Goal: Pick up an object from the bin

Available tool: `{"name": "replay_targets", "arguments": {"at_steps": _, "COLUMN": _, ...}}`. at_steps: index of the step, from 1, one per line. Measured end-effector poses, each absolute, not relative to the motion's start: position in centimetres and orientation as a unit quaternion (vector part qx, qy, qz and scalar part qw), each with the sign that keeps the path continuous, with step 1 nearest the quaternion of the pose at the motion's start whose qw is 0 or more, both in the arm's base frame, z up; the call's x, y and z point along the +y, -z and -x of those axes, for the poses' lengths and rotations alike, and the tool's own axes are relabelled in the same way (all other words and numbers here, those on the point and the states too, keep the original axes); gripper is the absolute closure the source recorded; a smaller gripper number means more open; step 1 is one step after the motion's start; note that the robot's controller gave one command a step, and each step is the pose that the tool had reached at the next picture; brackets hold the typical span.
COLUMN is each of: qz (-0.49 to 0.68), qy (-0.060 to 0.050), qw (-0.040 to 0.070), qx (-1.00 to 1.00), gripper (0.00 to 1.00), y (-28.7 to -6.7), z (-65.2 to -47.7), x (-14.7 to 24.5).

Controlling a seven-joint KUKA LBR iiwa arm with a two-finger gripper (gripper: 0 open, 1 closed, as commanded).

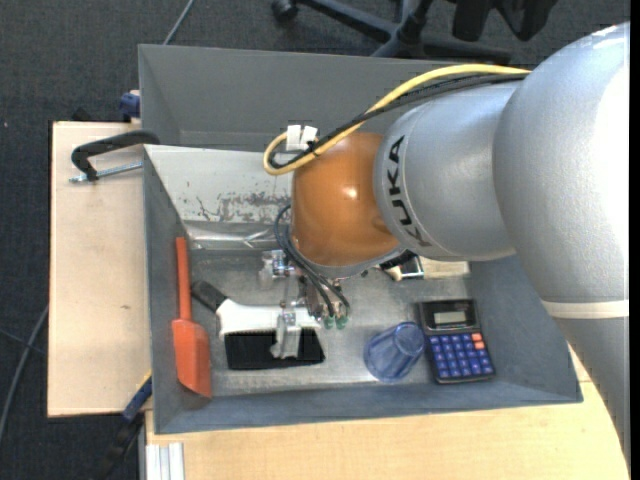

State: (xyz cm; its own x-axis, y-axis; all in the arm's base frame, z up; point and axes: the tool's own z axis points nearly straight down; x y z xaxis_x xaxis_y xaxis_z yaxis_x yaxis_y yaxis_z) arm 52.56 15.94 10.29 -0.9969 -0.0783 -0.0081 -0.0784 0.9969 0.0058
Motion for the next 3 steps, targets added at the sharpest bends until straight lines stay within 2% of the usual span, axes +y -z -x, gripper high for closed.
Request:
{"name": "replay_targets", "arguments": {"at_steps": 1, "qz": 0.041, "qy": -0.002, "qw": -0.003, "qx": 0.999, "gripper": 0.00, "y": -7.7, "z": -52.7, "x": 16.4}}
{"name": "replay_targets", "arguments": {"at_steps": 2, "qz": -0.028, "qy": -0.003, "qw": 0.003, "qx": 1.000, "gripper": 1.00, "y": -7.1, "z": -52.3, "x": 18.2}}
{"name": "replay_targets", "arguments": {"at_steps": 3, "qz": -0.028, "qy": -0.003, "qw": 0.003, "qx": 1.000, "gripper": 1.00, "y": -7.1, "z": -52.3, "x": 18.2}}
